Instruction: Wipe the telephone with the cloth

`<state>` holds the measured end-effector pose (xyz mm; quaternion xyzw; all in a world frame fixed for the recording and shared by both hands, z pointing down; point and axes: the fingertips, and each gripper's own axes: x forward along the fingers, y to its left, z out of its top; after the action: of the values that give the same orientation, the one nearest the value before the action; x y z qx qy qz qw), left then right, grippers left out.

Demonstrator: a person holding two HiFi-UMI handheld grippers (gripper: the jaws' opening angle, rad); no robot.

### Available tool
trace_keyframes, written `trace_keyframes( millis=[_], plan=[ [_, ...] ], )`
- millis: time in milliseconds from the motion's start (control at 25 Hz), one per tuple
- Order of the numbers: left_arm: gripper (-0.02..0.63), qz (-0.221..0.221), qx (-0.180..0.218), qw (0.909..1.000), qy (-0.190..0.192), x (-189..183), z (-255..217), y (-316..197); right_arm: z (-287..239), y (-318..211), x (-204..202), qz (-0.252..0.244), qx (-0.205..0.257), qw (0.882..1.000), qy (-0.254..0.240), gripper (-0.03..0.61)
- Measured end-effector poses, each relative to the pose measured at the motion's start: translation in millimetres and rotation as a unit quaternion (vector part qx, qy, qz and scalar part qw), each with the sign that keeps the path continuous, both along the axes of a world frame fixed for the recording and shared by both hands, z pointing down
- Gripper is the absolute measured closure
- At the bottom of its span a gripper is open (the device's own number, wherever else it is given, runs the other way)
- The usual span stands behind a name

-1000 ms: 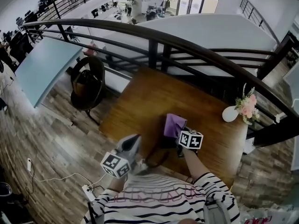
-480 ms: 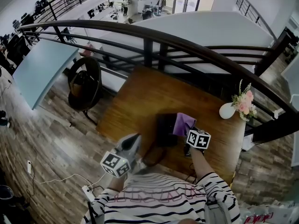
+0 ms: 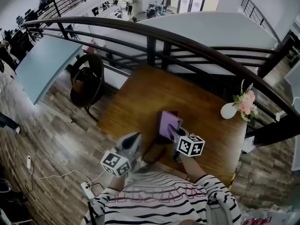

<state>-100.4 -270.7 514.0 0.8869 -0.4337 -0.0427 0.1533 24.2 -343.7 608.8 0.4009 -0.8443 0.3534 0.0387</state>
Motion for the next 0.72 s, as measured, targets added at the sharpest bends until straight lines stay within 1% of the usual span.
trace_keyframes(
  millis=[160, 280, 360, 520, 720],
  plan=[
    [0.614, -0.012, 0.002, 0.9999, -0.001, -3.8, -0.8, 8.6, 12.2, 12.0, -39.4, -0.050, -0.014, 0.999, 0.000, 0.541],
    [0.614, -0.021, 0.002, 0.9998, -0.002, -7.1, -3.1, 19.6, 32.2, 20.7, -53.1, -0.066, -0.033, 0.997, 0.016, 0.541],
    [0.614, -0.029, 0.001, 0.9996, -0.002, -10.8, -2.4, 23.2, 47.3, 19.5, -55.3, -0.069, -0.041, 0.996, 0.036, 0.541],
    [0.614, -0.036, -0.001, 0.9994, -0.003, -16.1, 1.2, 24.6, 67.2, 8.3, -40.8, -0.049, -0.048, 0.995, 0.066, 0.541],
    [0.614, -0.029, 0.001, 0.9996, 0.000, -10.7, -0.4, 24.3, 77.5, 1.9, 4.9, -0.004, -0.059, 0.994, 0.087, 0.541]
  ],
)
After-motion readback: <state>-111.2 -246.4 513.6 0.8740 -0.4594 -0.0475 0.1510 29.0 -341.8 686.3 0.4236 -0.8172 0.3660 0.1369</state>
